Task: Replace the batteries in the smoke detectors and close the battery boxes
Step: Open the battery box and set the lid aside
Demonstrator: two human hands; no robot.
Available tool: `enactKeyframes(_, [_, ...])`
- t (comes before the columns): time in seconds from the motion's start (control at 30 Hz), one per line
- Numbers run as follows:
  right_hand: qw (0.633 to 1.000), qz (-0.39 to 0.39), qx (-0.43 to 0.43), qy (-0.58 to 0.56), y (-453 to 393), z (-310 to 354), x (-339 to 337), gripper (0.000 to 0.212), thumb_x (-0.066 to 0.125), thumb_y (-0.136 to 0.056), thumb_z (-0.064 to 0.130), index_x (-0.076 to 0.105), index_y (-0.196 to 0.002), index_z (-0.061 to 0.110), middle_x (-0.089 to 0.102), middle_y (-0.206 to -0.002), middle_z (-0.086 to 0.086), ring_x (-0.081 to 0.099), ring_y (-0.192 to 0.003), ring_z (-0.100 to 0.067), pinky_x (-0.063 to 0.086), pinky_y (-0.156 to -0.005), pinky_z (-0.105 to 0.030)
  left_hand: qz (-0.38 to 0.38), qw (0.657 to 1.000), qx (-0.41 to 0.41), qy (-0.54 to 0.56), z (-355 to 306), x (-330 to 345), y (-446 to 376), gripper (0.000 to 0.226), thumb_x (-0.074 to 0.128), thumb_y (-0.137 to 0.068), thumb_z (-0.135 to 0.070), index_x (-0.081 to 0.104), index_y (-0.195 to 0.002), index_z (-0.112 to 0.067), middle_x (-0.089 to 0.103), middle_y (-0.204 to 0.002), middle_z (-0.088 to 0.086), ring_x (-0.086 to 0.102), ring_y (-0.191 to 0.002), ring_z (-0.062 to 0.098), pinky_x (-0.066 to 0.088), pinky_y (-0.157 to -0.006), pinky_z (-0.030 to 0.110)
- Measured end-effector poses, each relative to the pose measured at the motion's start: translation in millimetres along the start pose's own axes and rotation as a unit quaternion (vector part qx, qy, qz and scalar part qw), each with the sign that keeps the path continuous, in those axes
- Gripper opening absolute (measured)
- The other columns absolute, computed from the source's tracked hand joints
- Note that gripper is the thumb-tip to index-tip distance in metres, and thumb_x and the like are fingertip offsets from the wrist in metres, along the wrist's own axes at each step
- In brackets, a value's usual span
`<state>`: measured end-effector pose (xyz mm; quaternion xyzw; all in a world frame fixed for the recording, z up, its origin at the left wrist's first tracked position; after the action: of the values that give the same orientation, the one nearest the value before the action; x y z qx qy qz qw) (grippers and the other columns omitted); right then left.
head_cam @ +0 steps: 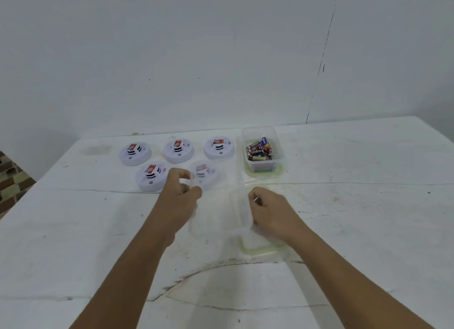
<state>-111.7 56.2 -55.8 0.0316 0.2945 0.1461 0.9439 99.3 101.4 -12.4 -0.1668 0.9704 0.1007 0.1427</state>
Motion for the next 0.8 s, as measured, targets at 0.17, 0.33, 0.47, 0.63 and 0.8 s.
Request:
enactKeyframes(0.17, [0.989, -0.121, -0.031, 0.076, -9, -19, -40, 0.01, 0.063, -0.097, 0.031, 0.067, -0.088, 0.029, 0.065, -0.091, 0.008, 0.057, -0.075, -0.006, 0.04, -0.063, -0.023, 0.048, 0.999, 0.006, -0.021, 0, 51, -4, 0.023, 0.056, -0.096, -0.009, 0.045, -0.113, -0.021, 0.05, -0.082, 0.008, 0.049, -0.069, 0.023, 0.04, -0.063, 0.034])
enactKeyframes(0.33, [0.997, -0.07, 0.04, -0.023, -5, -53, -46, 0.032, 0.049, -0.104, 0.045, 0.074, -0.092, 0.028, 0.069, -0.099, 0.003, 0.065, -0.093, -0.017, 0.047, -0.076, -0.029, 0.067, 0.993, 0.008, -0.1, 8, 84, -3, 0.028, 0.058, -0.096, -0.018, 0.041, -0.118, -0.02, 0.054, -0.076, 0.004, 0.054, -0.068, 0.02, 0.043, -0.062, 0.031])
enactKeyframes(0.47, [0.993, -0.045, 0.078, -0.079, -1, -53, -44, 0.072, 0.019, -0.104, 0.07, 0.08, -0.097, 0.032, 0.074, -0.093, 0.012, 0.064, -0.086, -0.01, 0.043, -0.075, -0.03, 0.058, 0.986, 0.003, -0.158, 17, 89, 0, 0.032, 0.057, -0.097, -0.023, 0.035, -0.121, -0.021, 0.055, -0.083, 0.003, 0.055, -0.07, 0.017, 0.04, -0.058, 0.03])
enactKeyframes(0.63, [0.996, -0.054, 0.057, -0.037, -6, -53, -38, 0.098, 0.011, -0.084, 0.095, 0.069, -0.075, 0.017, 0.068, -0.079, -0.005, 0.065, -0.079, -0.028, 0.047, -0.076, -0.043, 0.032, 0.984, 0.014, -0.176, 15, 79, 0, 0.053, 0.061, -0.097, -0.04, 0.027, -0.134, -0.021, 0.058, -0.091, 0.003, 0.06, -0.077, 0.016, 0.04, -0.059, 0.028])
enactKeyframes(0.8, [0.996, -0.055, 0.046, -0.054, -3, -55, -40, 0.101, 0.029, -0.083, 0.093, 0.069, -0.1, 0.002, 0.069, -0.098, -0.016, 0.065, -0.093, -0.034, 0.051, -0.089, -0.044, 0.071, 0.977, -0.016, -0.201, 25, 63, 7, 0.059, 0.052, -0.093, -0.072, 0.042, -0.129, -0.027, 0.058, -0.117, 0.006, 0.061, -0.101, 0.019, 0.048, -0.081, 0.036])
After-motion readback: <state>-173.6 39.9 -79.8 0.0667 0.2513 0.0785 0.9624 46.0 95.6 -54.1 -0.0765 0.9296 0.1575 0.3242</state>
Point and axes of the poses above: each hand's wrist, its own y-axis away from the middle knuckle, its own x-axis out of the palm, z = x × y, the point moved 4 cm from there along -y, towards the middle knuckle
